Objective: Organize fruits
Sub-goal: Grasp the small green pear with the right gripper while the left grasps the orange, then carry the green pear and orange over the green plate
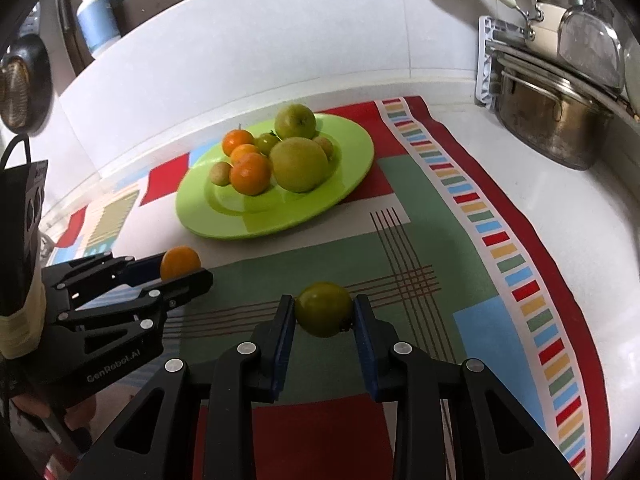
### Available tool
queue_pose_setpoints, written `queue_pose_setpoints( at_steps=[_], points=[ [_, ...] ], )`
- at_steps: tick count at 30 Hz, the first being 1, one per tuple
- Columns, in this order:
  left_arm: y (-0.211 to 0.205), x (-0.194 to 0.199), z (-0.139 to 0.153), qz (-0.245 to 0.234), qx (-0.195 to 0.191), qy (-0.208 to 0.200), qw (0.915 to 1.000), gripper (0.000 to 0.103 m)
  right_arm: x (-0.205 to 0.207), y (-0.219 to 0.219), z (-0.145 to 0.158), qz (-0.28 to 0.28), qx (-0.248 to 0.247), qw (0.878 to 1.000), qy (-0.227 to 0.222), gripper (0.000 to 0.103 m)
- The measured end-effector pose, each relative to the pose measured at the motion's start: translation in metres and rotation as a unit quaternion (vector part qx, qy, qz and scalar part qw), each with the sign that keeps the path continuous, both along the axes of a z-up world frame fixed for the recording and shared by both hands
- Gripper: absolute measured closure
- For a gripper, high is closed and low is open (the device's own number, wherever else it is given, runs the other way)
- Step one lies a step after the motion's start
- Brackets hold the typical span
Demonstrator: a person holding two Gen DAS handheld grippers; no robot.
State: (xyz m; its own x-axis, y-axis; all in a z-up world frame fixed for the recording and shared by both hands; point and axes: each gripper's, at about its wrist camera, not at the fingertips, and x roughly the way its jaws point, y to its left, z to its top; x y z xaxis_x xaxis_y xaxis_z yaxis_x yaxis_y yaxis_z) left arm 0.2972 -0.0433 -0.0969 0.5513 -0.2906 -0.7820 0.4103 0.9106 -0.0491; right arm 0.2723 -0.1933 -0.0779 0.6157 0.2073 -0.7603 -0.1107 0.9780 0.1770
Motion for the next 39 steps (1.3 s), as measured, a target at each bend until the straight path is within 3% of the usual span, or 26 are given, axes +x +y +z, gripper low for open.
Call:
queue_pose_setpoints(
  at_steps=[20, 30, 39],
  points=[
    [0.018, -0.051, 0.056, 0.032, -0.010, -0.058, 0.9977, 0.071, -0.044, 0.012, 0.056, 0.021, 0.003, 0.997, -0.076, 0.073],
    [0.017, -0.042, 0.085, 0.037, -0.015, -0.098, 0.9944, 0.071, -0.033, 0.012, 0.085, 0.018, 0.014, 0.992, -0.120, 0.072],
    [0.016, -0.016, 0.098, 0.042, -0.014, -0.120, 0.9918, 0.071, 0.001, 0.017, 0.102, 0.030, 0.014, 0.989, -0.147, 0.072]
  ],
)
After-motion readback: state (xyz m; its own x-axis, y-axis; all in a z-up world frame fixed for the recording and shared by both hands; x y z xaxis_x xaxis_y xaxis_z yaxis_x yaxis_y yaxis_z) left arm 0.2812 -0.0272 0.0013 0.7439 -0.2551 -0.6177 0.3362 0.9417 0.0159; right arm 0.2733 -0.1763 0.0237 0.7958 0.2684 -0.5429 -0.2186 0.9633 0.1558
